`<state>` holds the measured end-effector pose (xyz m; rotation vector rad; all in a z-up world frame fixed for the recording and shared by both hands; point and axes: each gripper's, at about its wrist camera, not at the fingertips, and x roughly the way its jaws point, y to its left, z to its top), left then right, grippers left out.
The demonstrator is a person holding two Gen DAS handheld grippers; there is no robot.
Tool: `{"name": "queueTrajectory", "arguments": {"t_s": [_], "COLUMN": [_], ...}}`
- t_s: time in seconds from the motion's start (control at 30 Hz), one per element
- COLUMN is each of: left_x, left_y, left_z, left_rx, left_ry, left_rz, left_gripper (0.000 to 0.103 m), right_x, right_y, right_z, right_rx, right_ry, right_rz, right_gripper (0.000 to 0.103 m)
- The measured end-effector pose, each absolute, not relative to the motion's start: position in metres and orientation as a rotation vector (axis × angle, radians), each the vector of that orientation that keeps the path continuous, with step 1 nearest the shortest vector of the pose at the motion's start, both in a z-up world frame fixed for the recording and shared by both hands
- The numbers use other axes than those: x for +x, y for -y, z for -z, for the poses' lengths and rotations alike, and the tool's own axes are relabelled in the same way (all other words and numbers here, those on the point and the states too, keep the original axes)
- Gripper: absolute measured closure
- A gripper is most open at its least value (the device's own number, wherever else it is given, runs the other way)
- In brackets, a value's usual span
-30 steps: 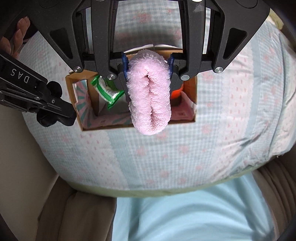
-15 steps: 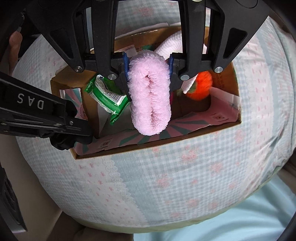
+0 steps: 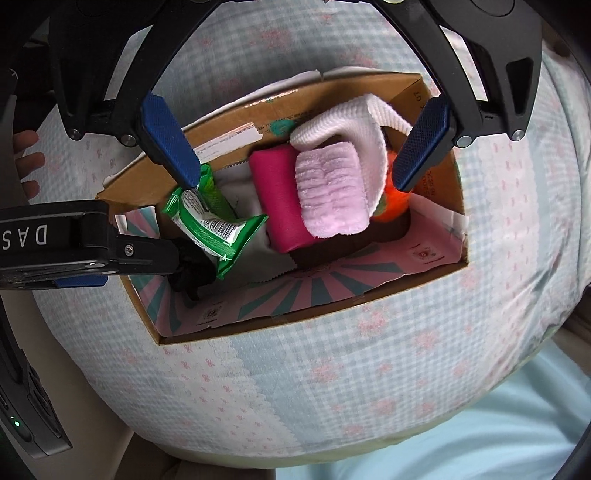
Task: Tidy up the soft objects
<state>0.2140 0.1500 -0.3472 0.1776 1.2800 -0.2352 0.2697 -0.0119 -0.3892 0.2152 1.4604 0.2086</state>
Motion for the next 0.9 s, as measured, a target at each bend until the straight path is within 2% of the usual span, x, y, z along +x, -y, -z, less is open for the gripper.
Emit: {"name": "queueTrajectory", "arguments": {"t_s": [0.23,0.43,0.77,0.9], "left_x": [0.194,0.164,0.095,0.063], "left_y": [-0.157,-0.168,-0.154,-0.135], "left_z": [0.305,0.255,0.103,0.063], "left_rx": [0.151,0.103,-0.019,-0.017], "left_ry": [-1.222,-1.192,-0.925,-0.828], "left_rz": [0.228,0.19,0.091,0.057], "left_gripper": [0.0,0.0,0.0,0.0], "right_x": [0.249,0.219,0.143,0.111], "right_y": [0.015,0.025,0.065,0.084], "right_z": [0.351,0.292,0.165,0.118], "right_rx": [0.23,0.22,0.115,0.06], "right_ry": [-1.393,-1.32,-1.122,-1.008], "right_rz": [-0.2,-0.196,-0.192,-0.185], "right_gripper": [0.0,0.0,0.0,0.0]}}
